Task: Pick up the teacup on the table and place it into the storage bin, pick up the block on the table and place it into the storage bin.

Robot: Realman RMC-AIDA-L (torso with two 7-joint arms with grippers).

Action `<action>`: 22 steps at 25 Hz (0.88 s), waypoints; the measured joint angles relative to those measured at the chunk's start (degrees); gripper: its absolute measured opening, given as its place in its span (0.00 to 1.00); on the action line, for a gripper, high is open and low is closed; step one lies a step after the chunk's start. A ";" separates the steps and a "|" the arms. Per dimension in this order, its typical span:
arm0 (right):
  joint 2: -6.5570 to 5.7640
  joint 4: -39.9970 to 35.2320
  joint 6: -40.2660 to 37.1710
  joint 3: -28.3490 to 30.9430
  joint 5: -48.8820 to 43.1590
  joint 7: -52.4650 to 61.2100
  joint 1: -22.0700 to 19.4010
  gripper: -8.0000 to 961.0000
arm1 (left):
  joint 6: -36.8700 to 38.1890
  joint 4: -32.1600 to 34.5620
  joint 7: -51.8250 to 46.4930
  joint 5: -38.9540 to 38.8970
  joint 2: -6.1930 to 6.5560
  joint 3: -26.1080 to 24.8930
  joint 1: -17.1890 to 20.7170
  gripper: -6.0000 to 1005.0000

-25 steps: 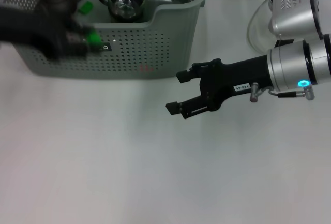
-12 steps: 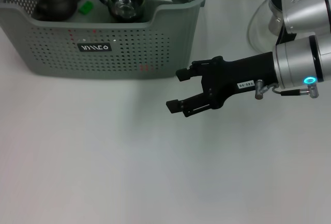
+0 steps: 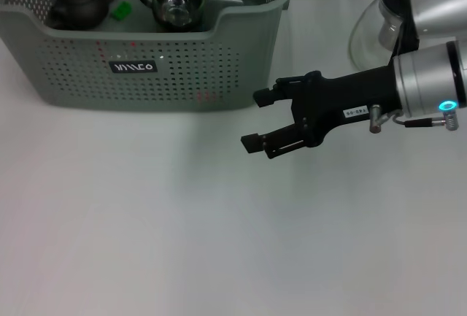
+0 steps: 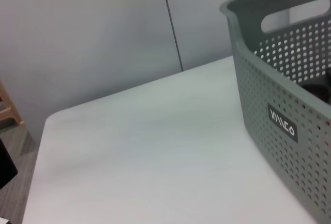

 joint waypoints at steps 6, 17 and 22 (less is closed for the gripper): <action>-0.50 0.43 -2.57 3.25 -0.02 -2.57 -0.92 0.99 | 20.35 0.10 8.91 -4.93 -1.81 -0.34 5.51 0.85; -0.19 0.57 -3.94 5.54 -0.06 -5.84 -1.84 0.99 | 23.01 -1.90 21.03 -1.26 -6.03 7.82 11.30 0.95; 1.16 0.60 -2.86 5.62 -0.02 -8.15 -1.90 0.99 | 19.65 -5.23 24.55 -0.11 -5.64 7.45 11.47 0.95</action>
